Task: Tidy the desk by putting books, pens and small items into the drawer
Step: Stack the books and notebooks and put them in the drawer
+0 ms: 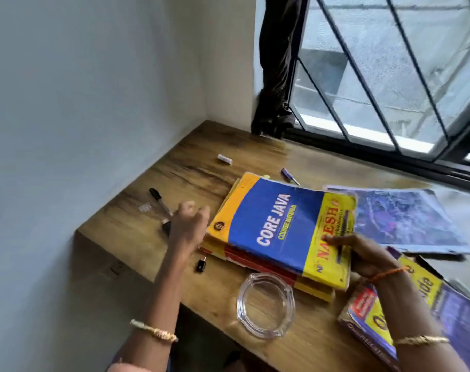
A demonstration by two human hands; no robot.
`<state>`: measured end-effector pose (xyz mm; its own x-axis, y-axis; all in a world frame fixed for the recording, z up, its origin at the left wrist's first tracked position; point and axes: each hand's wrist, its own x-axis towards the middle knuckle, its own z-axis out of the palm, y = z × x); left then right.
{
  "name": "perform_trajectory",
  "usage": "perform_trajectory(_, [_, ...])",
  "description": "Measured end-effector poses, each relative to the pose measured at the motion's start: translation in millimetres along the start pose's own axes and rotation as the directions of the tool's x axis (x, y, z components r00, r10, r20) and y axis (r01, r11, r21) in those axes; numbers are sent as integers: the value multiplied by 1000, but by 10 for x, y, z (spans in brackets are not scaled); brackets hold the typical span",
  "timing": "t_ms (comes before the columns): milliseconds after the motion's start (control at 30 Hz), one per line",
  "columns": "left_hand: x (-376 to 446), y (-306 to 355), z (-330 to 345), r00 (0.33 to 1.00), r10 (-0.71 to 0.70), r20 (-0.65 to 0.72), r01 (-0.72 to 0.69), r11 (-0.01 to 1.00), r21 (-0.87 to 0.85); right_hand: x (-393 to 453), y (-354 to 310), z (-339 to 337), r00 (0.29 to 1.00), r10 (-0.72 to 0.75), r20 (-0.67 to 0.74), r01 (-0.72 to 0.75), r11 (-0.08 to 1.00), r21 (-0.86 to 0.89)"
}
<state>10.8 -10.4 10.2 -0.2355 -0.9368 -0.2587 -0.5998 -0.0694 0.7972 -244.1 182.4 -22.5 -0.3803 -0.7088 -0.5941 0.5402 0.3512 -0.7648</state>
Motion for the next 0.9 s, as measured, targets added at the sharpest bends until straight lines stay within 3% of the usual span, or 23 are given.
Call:
perform_trajectory(67, [66, 27, 211, 994, -67, 90, 50, 982, 183, 45, 8, -43, 999, -33, -16, 32, 998, -50])
perform_trajectory(167, [13, 57, 463, 995, -63, 75, 26, 911, 412, 65, -19, -79, 999, -49, -7, 48, 991, -122])
perform_trajectory(367, [60, 134, 597, 993, -116, 11, 100, 896, 433, 38, -115, 64, 990, -141, -5, 126, 895, -429])
perform_trajectory(500, [223, 119, 542, 990, -129, 57, 91, 892, 443, 59, -32, 196, 967, -192, -165, 72, 834, -547])
perform_trajectory(567, [295, 105, 522, 987, -143, 80, 94, 894, 439, 30, 52, 269, 897, -304, -321, 13, 743, -669])
perform_trajectory(633, [283, 106, 515, 986, -145, 86, 92, 889, 450, -71, 153, 301, 761, -452, -466, -152, 574, -804])
perform_trajectory(700, [239, 102, 530, 987, -144, 70, 95, 878, 469, -150, 250, 286, 694, -479, -537, -214, 576, -789])
perform_trajectory(900, [296, 128, 486, 988, -118, 103, 61, 893, 447, -105, 212, 293, 813, -306, -496, -158, 704, -693])
